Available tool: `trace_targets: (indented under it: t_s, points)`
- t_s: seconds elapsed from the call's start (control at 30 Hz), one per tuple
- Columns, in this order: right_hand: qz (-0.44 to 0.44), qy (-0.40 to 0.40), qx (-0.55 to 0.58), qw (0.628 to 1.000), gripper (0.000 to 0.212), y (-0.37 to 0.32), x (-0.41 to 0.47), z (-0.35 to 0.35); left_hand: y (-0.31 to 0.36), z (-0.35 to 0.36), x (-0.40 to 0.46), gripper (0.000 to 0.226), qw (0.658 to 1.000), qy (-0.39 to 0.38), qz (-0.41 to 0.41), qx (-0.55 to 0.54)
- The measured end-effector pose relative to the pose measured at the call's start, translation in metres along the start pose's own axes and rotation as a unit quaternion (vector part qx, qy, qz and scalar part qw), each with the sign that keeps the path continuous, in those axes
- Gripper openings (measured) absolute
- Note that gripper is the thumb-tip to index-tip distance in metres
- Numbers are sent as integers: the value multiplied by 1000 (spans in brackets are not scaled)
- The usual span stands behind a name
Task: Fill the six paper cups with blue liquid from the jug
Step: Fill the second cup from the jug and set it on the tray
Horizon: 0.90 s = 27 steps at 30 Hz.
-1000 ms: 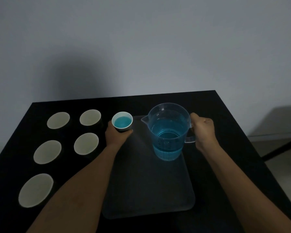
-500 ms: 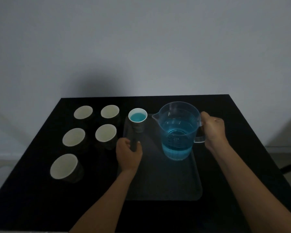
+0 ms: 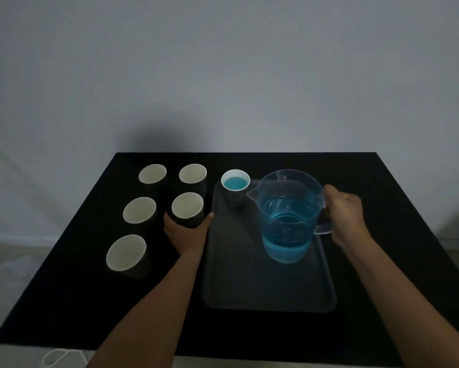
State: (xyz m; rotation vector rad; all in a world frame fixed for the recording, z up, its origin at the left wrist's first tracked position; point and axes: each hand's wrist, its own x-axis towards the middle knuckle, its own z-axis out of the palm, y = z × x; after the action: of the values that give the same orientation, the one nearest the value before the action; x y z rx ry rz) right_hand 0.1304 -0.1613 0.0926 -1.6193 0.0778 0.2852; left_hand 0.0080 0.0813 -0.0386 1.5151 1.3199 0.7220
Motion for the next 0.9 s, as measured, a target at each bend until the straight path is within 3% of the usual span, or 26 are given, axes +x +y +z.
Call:
trace_targets:
  t_s: [0.27, 0.47, 0.73, 0.9]
  points:
    - [-3, 18, -11, 1000, 34, 8, 4, 3, 8, 4, 19, 95, 1000, 9, 4, -4]
    - [7, 10, 1, 1000, 33, 0, -1, -1, 21, 3, -2, 89, 997, 32, 69, -30]
    - [-6, 44, -29, 999, 32, -21, -6, -13, 19, 19, -52, 77, 985, -67, 156, 10]
    - [-7, 54, -66, 996, 31, -31, -6, -30, 17, 37, -70, 72, 966, -176, 182, 49]
